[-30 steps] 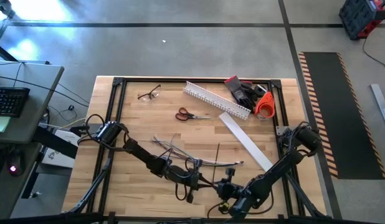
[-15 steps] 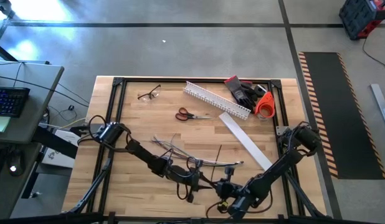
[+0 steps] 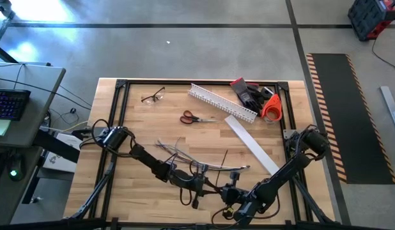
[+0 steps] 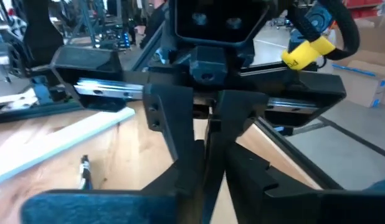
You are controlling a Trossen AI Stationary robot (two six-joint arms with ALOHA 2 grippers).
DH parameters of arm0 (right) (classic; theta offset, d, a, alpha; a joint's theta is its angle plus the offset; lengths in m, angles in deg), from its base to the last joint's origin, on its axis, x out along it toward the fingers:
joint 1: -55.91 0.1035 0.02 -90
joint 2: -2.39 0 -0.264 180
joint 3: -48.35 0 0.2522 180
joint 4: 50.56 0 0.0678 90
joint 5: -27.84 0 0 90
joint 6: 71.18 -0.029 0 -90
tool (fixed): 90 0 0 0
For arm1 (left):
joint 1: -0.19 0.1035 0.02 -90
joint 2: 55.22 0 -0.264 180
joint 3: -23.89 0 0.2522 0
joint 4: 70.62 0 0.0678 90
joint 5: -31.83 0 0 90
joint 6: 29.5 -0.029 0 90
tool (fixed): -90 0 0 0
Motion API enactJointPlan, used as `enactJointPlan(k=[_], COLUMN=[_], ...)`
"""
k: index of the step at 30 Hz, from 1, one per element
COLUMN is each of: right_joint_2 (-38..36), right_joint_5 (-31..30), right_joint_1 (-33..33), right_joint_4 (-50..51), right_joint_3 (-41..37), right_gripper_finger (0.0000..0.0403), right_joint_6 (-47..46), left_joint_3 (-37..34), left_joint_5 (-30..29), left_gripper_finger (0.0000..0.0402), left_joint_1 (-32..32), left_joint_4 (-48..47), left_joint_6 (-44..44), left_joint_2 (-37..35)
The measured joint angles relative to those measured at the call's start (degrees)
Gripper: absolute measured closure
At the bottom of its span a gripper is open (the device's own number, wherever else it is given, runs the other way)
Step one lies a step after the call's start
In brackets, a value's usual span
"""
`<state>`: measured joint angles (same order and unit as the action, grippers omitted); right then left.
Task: Ziptie cables
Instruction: Wrap the cable wires with a black ziptie
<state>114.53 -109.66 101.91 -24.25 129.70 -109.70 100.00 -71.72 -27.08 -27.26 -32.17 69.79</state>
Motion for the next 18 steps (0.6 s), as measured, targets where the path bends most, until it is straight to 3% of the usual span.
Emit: enactJointPlan(k=[5, 14, 18], right_joint_2=[0.0, 0.0, 0.0], right_joint_5=[0.0, 1.1, 2.6], right_joint_1=[0.0, 0.0, 0.0], right_joint_4=[0.0, 0.0, 0.0], right_joint_3=[0.0, 0.0, 0.0], right_gripper_finger=[0.0403, 0.0402, 0.0381], right_joint_6=[0.0, -0.2, -0.3], left_joint_3=[0.0, 0.0, 0.0], left_joint_5=[-2.6, -3.8, -3.1], left_gripper_finger=[0.0398, 0.0401, 0.0401], left_joint_1=[-0.8, -1.2, -0.7], left_joint_4=[0.2, 0.6, -0.8], left_joint_6=[-1.8, 0.6, 3.8], left_joint_2=[0.0, 0.0, 0.0])
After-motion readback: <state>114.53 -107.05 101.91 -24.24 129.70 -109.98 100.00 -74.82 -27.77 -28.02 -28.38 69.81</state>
